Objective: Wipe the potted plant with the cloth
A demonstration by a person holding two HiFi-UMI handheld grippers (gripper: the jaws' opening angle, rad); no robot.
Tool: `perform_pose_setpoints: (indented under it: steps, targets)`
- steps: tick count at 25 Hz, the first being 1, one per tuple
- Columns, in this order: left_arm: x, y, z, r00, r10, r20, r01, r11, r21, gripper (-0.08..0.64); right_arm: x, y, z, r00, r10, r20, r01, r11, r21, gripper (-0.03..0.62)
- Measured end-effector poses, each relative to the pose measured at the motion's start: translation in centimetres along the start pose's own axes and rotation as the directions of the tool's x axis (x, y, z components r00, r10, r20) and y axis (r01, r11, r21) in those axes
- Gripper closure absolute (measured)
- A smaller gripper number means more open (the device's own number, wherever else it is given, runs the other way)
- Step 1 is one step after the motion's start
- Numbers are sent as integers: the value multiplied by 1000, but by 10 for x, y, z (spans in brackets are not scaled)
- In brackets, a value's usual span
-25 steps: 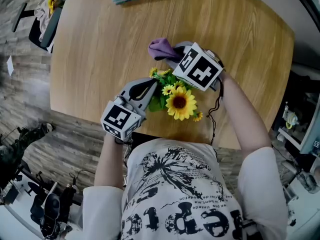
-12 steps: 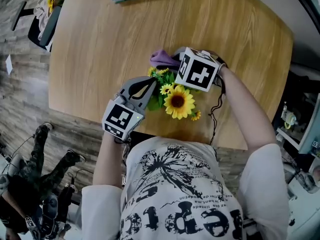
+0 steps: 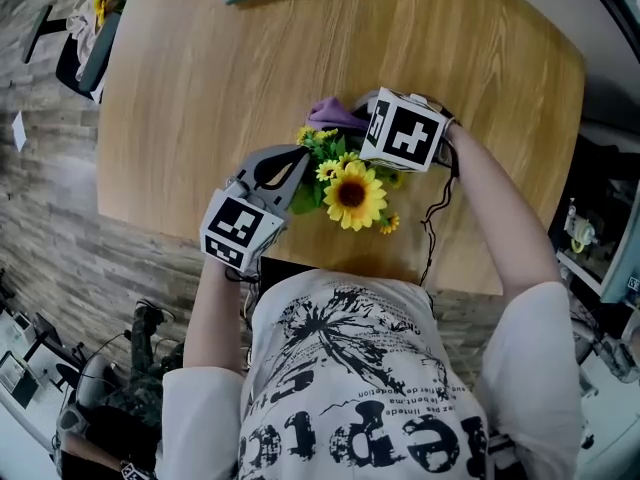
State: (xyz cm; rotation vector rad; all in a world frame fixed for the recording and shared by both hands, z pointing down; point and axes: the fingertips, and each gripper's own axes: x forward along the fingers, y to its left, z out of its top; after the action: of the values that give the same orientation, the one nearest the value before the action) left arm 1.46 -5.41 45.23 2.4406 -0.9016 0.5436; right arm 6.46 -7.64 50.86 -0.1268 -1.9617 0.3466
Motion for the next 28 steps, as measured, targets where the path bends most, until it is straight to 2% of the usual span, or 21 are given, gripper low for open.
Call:
perform_pose_setpoints:
  steps: [10,22,24,28]
  targets:
    - [0,0,0,1000,6,21,-6,1000,-10,557,-5,15,-31,996,79,-51,-80,997,-23,522]
    - [-1,1,0,998,52,33,-51,998,-42,557,-15,28,-70,972,211,-104,-204,976,74,520]
    - [-2,1,0,997,67,41,-65,997,-52,557,-18,27,-72,976,195,-94,-188,979,83,520]
    - [-2,1,0,993,111,34,-109,993,-43,557,-24,15,-75,989,110,-97,-100,990,102,519]
